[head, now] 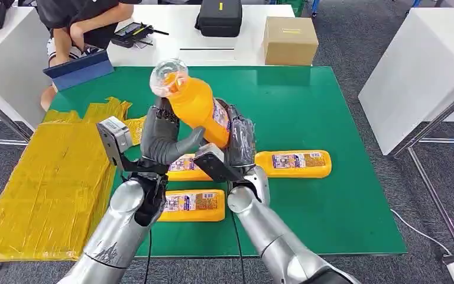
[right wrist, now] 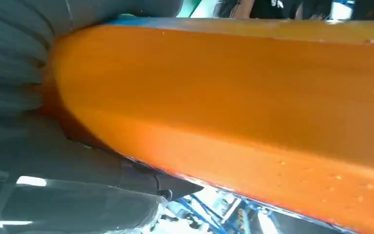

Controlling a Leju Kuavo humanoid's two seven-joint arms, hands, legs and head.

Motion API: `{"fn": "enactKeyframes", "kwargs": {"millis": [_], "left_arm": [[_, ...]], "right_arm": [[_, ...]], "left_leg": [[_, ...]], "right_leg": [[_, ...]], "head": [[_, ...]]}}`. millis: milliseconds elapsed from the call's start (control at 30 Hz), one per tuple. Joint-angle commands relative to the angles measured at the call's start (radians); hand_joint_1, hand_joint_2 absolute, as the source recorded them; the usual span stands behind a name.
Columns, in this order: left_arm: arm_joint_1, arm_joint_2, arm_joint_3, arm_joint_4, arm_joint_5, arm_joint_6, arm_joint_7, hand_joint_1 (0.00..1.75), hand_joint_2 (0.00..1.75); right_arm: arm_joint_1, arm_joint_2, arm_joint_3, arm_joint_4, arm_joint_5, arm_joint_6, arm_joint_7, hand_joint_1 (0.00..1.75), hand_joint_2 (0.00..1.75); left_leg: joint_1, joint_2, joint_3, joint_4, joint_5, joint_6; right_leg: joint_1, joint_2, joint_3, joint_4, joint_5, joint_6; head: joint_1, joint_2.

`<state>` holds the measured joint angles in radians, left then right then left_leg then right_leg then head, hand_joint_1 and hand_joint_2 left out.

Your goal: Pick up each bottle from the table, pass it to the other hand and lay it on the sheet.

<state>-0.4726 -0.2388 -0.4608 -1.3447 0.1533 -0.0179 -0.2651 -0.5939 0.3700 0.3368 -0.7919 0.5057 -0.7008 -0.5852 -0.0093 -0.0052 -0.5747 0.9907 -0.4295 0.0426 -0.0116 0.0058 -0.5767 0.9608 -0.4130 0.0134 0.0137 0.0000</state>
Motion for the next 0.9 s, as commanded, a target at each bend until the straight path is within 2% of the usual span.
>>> {"fn": "enactKeyframes", "kwargs": {"millis": [33, 900], "left_arm": [[-0.071, 0.043, -0.061, 0.102, -0.033, -0.023, 0.032, 0.00, 1.75], [-0.095, 0.020, -0.042, 0.156, 0.001, -0.062, 0.045, 0.00, 1.75]], "right_arm": [[-0.037, -0.021, 0.063, -0.008, 0.057, 0.003, 0.026, 1.75, 1.75], [-0.026, -0.021, 0.080, 0.005, 0.078, 0.003, 0.040, 1.75, 1.75]], "left_leg": [[0.001, -0.001, 0.002, 0.000, -0.001, -0.003], [0.001, 0.000, 0.002, 0.000, -0.001, -0.002]], "right_leg": [[0.001, -0.002, 0.002, 0.000, -0.001, -0.001], [0.001, -0.001, 0.002, 0.000, -0.001, -0.001]], "head": [[0.000, 0.000], [0.000, 0.000]]}}
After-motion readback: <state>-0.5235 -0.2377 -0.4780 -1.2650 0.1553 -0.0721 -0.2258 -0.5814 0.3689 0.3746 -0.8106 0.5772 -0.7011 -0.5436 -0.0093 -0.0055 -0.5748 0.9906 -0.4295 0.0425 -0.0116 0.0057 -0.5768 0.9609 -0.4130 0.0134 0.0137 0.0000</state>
